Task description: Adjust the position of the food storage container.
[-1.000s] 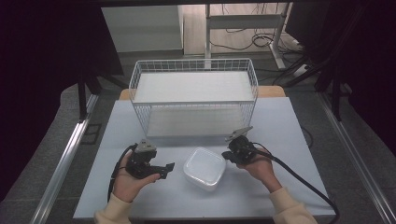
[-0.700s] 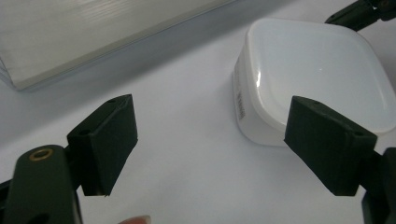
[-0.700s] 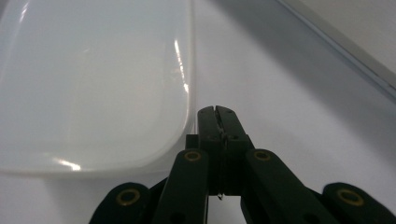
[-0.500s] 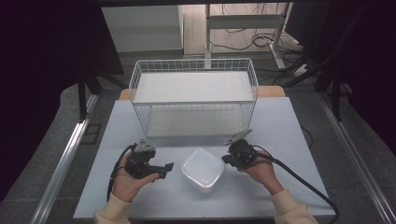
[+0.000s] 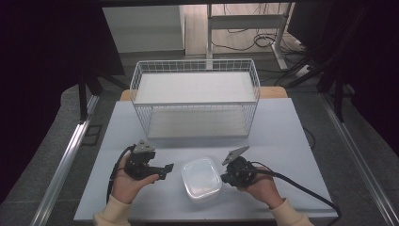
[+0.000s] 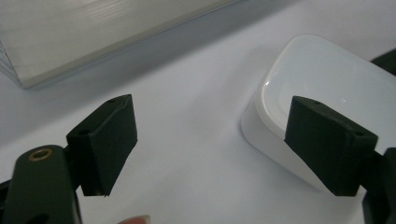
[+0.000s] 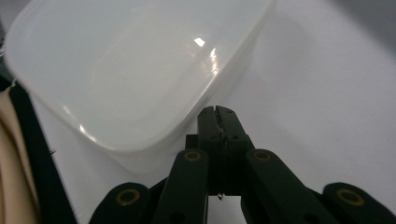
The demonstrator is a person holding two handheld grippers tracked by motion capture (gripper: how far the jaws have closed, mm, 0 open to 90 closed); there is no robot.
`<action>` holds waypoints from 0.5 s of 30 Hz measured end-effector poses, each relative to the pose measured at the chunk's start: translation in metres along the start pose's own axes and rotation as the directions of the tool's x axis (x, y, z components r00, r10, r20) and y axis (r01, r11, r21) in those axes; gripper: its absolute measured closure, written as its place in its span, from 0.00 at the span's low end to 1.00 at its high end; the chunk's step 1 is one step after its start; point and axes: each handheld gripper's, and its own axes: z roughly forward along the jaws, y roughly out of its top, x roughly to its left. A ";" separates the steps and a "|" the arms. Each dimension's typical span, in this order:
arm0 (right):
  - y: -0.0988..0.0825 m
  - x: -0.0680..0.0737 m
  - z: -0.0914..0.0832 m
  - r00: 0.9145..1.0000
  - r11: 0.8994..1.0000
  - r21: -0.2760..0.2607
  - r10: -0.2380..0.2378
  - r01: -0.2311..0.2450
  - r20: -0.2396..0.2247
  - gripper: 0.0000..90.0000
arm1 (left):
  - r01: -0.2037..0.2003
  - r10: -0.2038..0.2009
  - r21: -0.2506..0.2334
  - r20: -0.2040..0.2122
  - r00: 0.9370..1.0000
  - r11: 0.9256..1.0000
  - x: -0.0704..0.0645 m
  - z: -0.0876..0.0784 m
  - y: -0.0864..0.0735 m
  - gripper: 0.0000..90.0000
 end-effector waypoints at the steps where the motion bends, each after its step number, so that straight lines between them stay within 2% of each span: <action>1: -0.001 0.003 0.000 1.000 1.000 0.004 -0.008 0.008 -0.004 0.99 | 0.000 0.000 -0.001 0.000 1.000 1.000 0.000 0.000 0.000 0.19; 6: -0.004 0.010 -0.002 1.000 1.000 0.010 -0.005 0.005 -0.014 0.99 | -0.001 0.001 -0.001 0.001 1.000 1.000 -0.001 0.000 0.000 0.19; 15: -0.007 0.021 -0.001 0.997 1.000 0.003 -0.002 0.003 -0.077 0.99 | 0.002 -0.002 -0.002 0.000 1.000 1.000 0.001 0.000 0.000 0.19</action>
